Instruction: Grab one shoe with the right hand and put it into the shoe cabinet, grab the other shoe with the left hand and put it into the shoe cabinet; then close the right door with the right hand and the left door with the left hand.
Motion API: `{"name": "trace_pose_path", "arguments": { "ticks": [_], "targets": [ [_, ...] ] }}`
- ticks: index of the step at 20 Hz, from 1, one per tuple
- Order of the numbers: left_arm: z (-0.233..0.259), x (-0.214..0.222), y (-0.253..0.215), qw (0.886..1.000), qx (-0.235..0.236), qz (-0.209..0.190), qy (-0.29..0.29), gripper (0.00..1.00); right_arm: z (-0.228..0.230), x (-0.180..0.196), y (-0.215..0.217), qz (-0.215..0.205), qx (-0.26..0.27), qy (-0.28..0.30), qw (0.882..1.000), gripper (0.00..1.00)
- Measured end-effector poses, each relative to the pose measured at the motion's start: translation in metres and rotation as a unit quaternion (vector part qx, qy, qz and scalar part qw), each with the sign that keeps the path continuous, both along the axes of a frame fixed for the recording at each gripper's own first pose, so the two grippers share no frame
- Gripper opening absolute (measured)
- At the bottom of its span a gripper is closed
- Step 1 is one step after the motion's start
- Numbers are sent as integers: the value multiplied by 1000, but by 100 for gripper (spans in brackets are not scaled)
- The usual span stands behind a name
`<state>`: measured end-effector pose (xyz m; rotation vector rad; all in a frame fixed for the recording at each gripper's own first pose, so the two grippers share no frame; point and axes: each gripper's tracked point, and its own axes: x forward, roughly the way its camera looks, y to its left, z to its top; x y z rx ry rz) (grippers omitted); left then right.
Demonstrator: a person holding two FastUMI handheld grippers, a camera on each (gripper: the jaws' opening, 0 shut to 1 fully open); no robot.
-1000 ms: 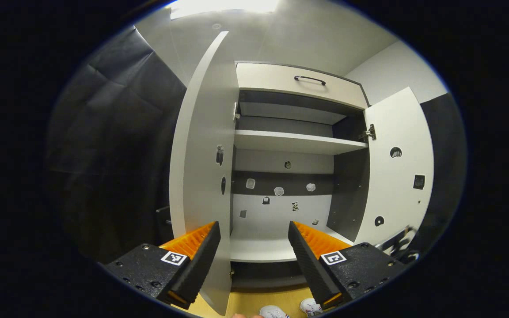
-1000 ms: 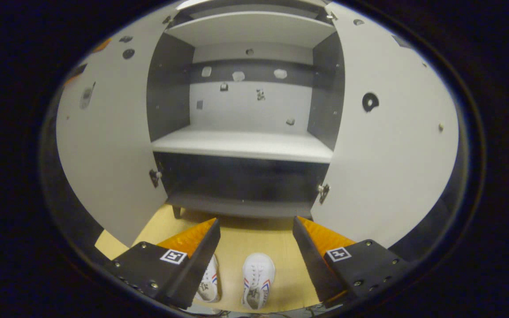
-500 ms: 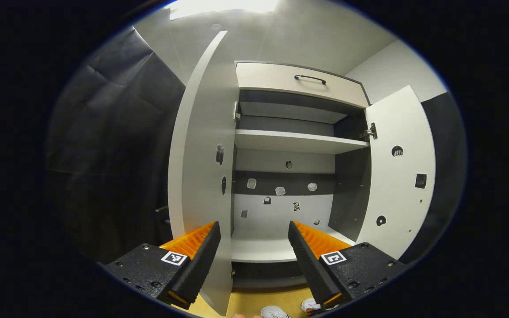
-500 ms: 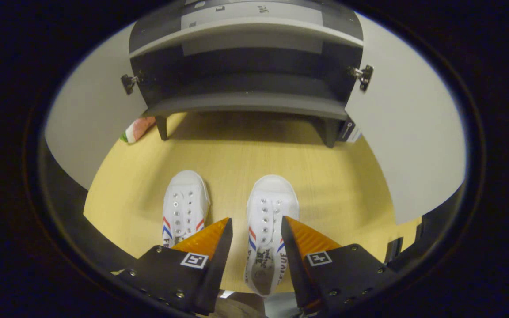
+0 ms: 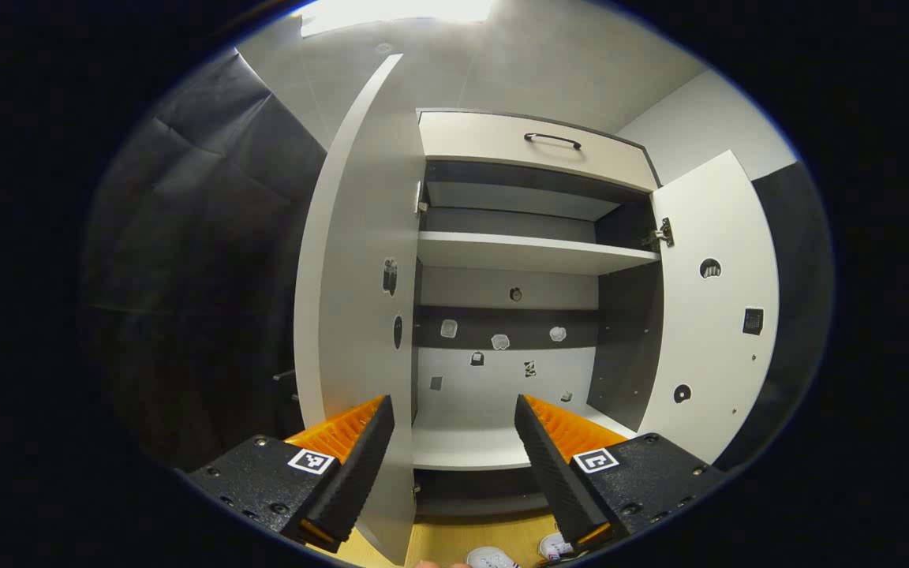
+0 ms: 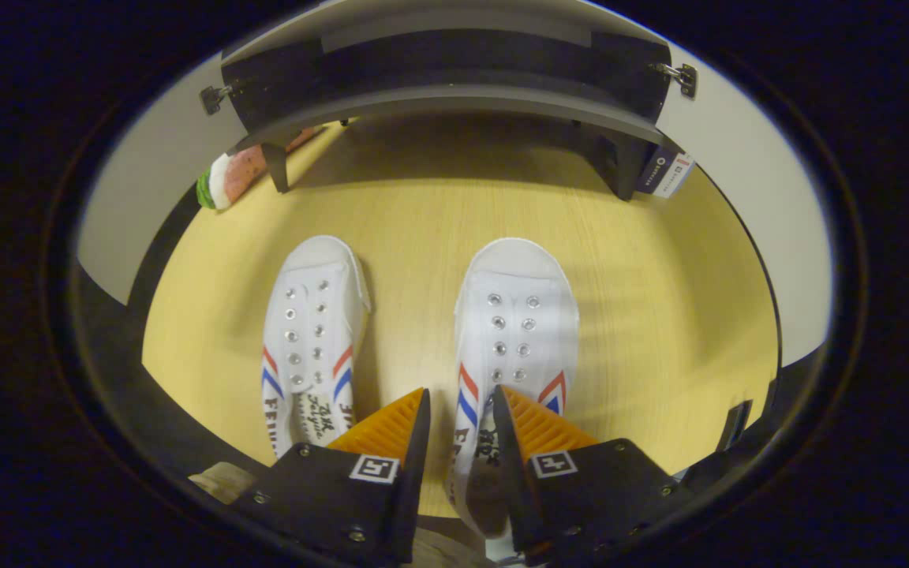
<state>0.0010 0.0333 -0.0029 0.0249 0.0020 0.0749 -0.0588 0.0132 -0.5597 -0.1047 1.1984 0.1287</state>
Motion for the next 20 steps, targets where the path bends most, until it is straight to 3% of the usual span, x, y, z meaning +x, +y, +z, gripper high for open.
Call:
{"name": "trace_pose_path", "arguments": {
  "ticks": [4,5,7,8,13,16,20],
  "targets": [
    [0,0,0,1000,1,-3,0,95,-5,1,-7,4,-26,-2,1000,46],
    [0,0,0,1000,1,-4,0,94,-8,3,-7,-4,-30,1,1000,16],
    [0,-1,-1,1000,-1,-5,-1,94,-15,3,-5,-3,-31,4,1000,15],
    [0,-1,0,1000,-1,-6,-1,94,-5,1,-5,-2,-27,-3,1000,2],
    [-1,-2,-1,1000,2,-11,1,94,1,3,-7,-63,8,-26,998,1],
    [-1,-2,-1,1000,3,-12,1,94,23,9,-5,-95,56,-35,993,1],
    [-1,-3,-2,1000,5,-15,2,94,71,22,9,-93,98,-80,988,1]
  ]
}}
